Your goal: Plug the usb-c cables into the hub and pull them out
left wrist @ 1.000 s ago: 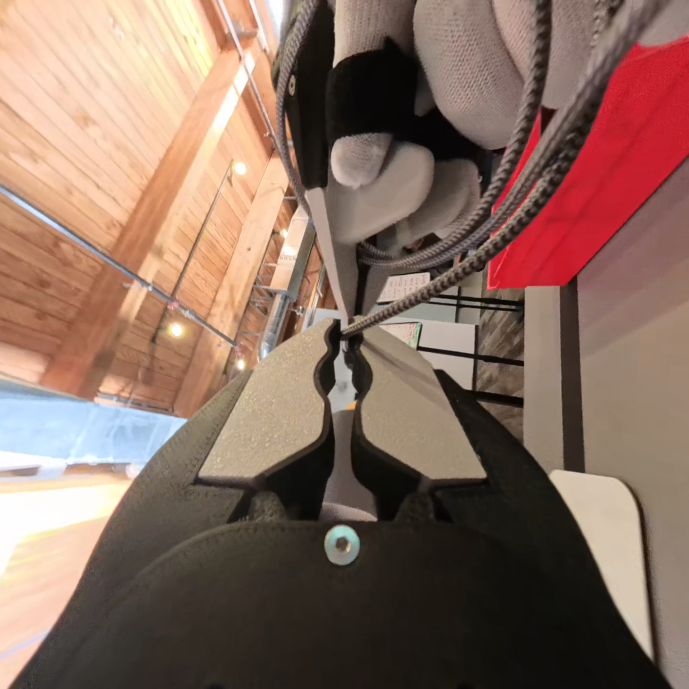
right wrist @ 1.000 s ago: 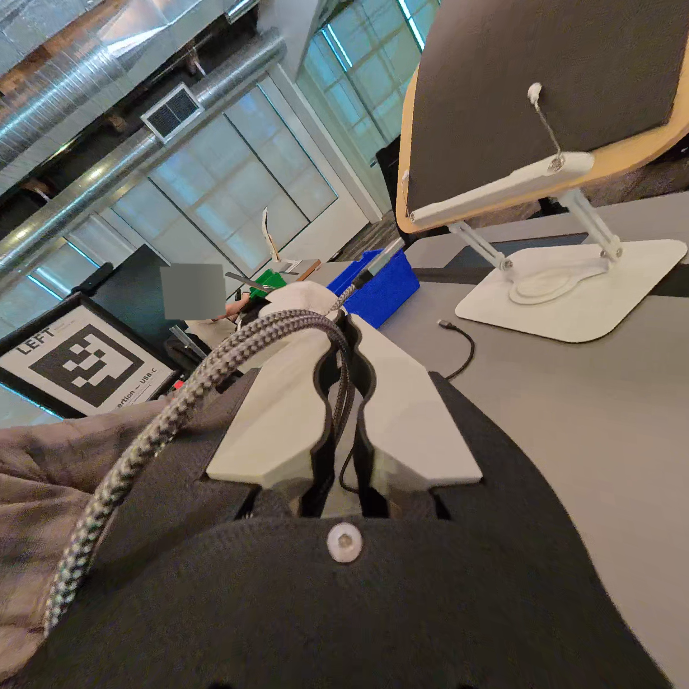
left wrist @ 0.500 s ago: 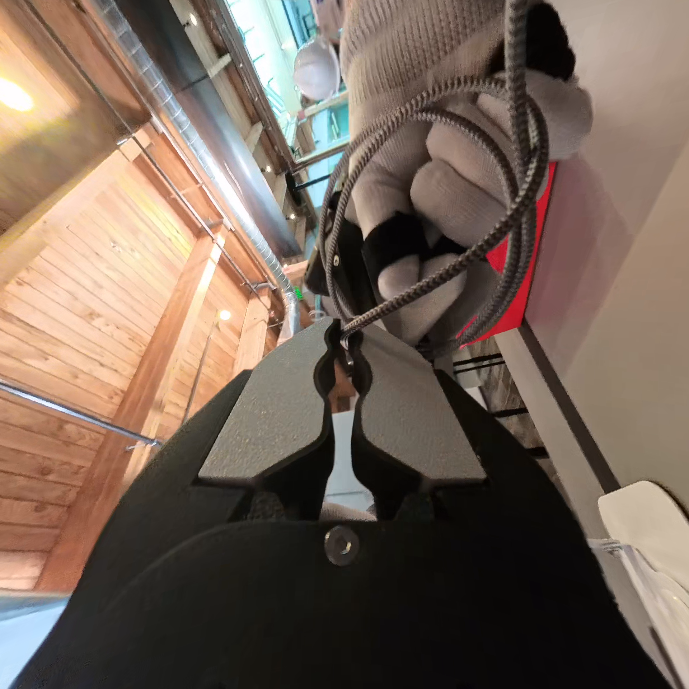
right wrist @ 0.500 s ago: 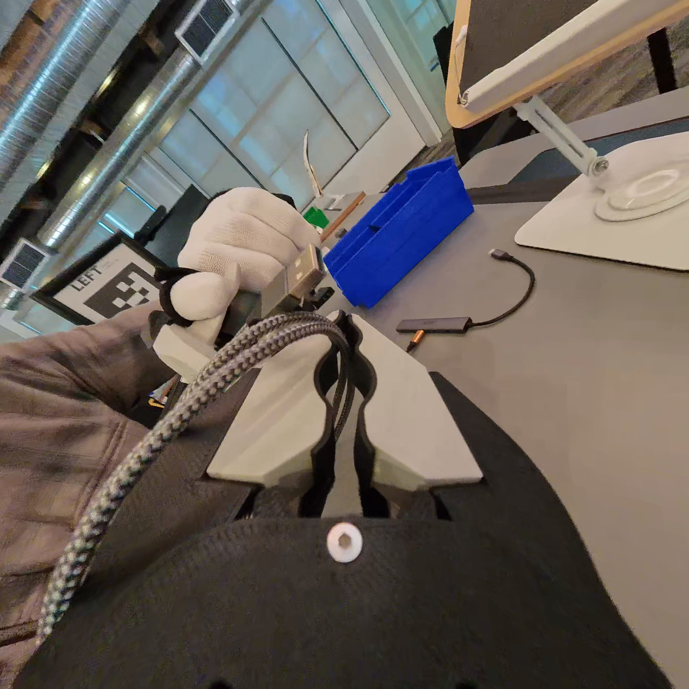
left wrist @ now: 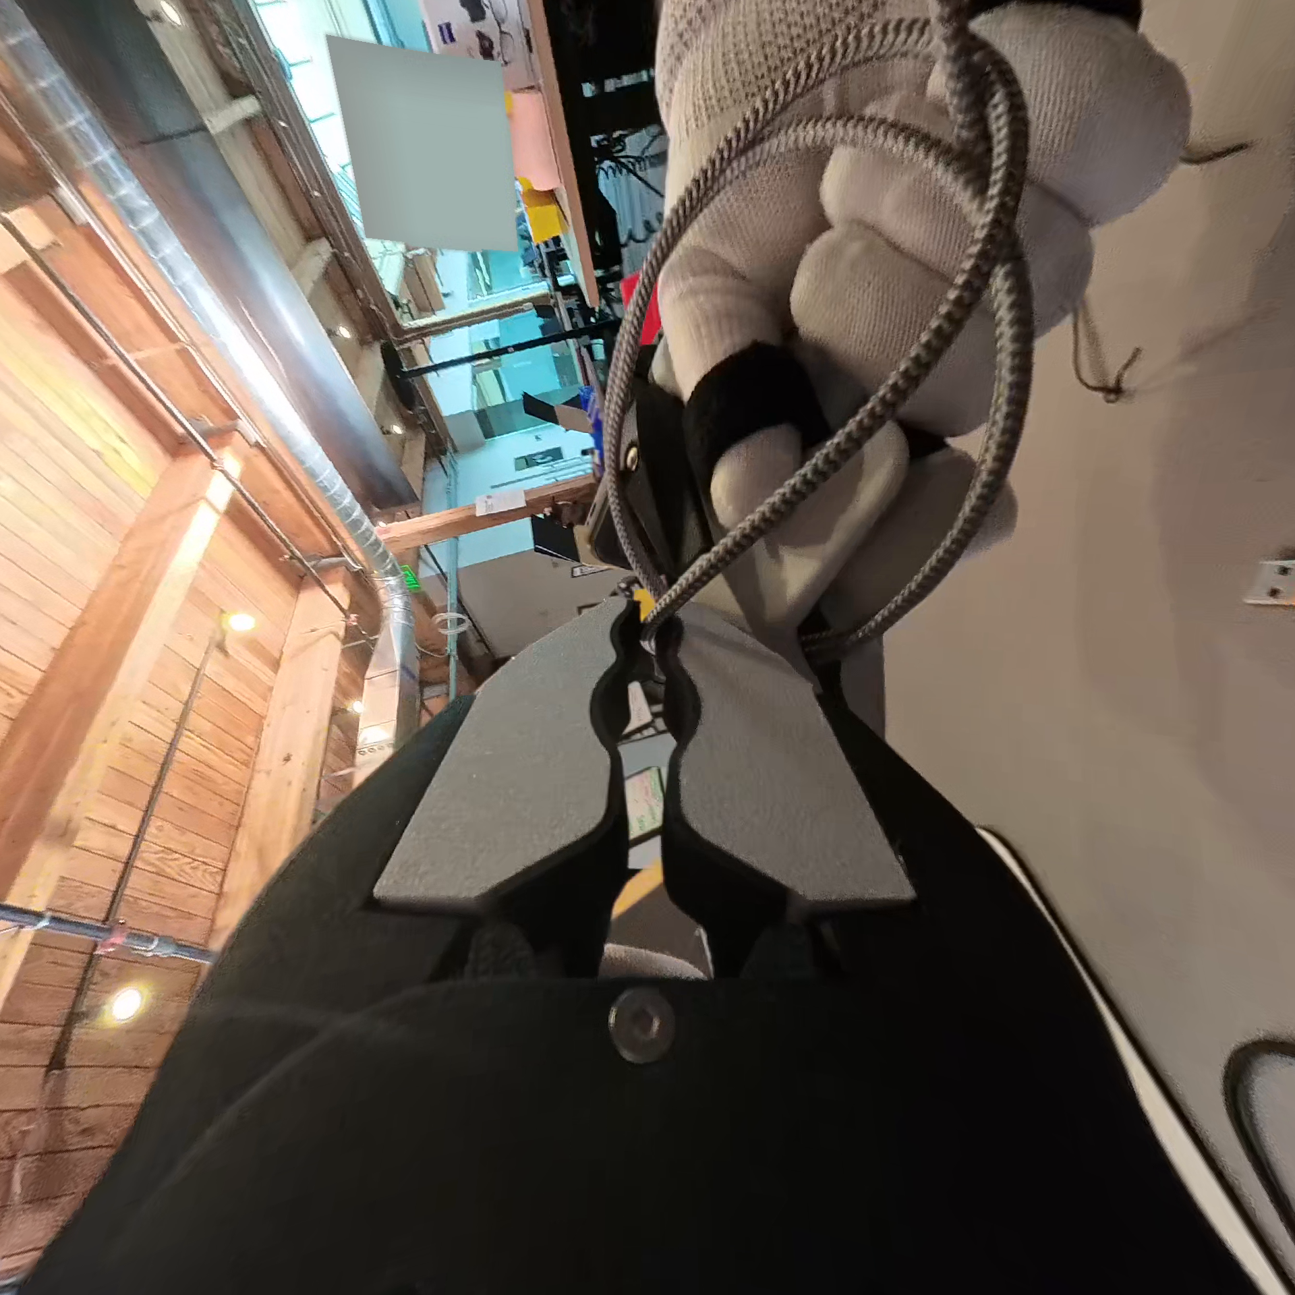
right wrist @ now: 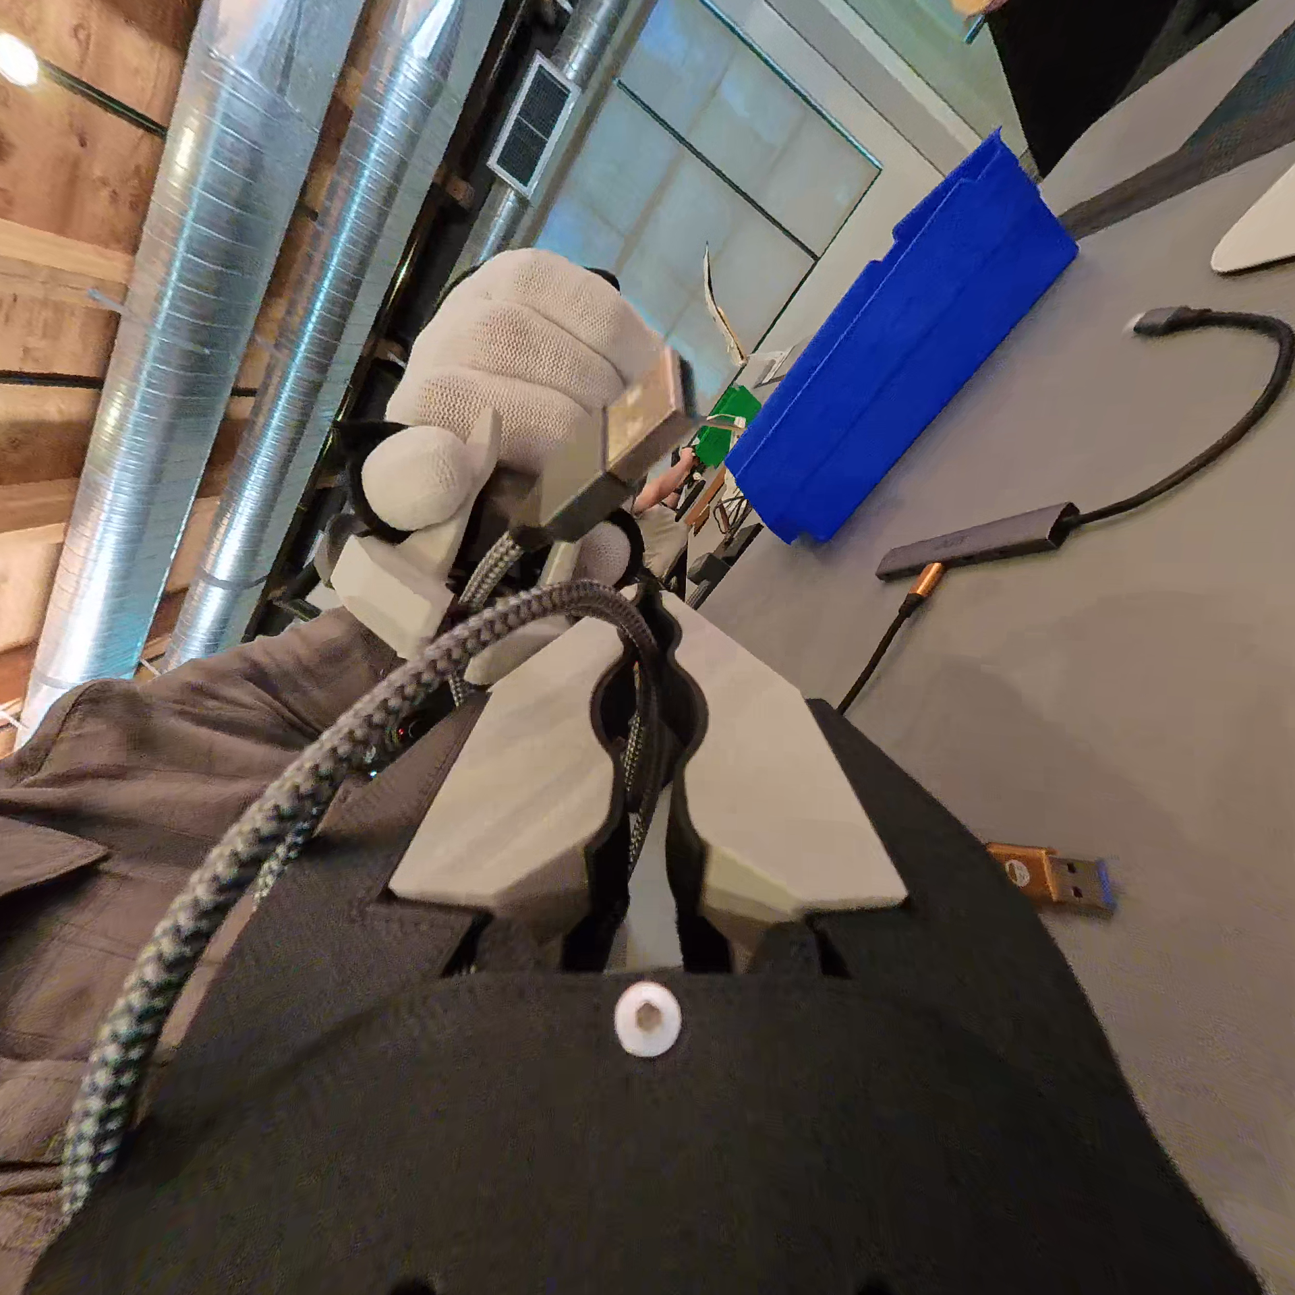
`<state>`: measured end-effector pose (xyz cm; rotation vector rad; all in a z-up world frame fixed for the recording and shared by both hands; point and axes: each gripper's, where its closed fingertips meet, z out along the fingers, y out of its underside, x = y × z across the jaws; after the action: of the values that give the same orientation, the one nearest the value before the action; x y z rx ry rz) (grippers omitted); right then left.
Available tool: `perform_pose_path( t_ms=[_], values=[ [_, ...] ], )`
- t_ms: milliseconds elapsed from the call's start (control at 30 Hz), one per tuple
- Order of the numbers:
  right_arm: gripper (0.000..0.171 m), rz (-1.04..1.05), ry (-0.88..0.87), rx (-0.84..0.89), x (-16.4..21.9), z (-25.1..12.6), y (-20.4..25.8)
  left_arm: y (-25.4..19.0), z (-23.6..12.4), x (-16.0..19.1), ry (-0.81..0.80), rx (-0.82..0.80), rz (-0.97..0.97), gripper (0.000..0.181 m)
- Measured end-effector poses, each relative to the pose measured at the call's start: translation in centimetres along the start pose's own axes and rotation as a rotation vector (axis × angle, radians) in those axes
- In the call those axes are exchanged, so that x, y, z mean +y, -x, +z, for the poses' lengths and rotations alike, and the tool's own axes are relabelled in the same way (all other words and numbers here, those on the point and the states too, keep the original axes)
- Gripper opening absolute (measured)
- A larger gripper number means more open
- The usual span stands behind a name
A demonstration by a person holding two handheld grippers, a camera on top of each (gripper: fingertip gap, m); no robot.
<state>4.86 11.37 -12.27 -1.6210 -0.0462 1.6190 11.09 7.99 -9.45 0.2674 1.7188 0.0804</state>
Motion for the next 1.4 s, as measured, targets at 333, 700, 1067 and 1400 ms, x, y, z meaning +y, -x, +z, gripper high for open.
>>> perform_pose_path(
  t_ms=[333,700,1067,1400],
  values=[
    [0.007,0.034,0.042,-0.116,1.9,0.7,-0.3,-2.1,-1.8,1.8,0.035,0.04,-0.039,0.004],
    [0.037,0.011,0.055,-0.272,2.6,0.5,1.9,-2.2,-2.4,2.9,0.047,-0.017,-0.139,0.004],
    [0.032,-0.055,0.202,-0.277,4.7,2.1,2.8,-2.5,-1.4,1.6,0.011,-0.001,-0.09,0.004],
    [0.0,-0.291,0.109,-0.215,0.7,1.9,3.3,-1.8,-1.0,6.4,0.152,0.129,-0.204,0.039]
  ],
)
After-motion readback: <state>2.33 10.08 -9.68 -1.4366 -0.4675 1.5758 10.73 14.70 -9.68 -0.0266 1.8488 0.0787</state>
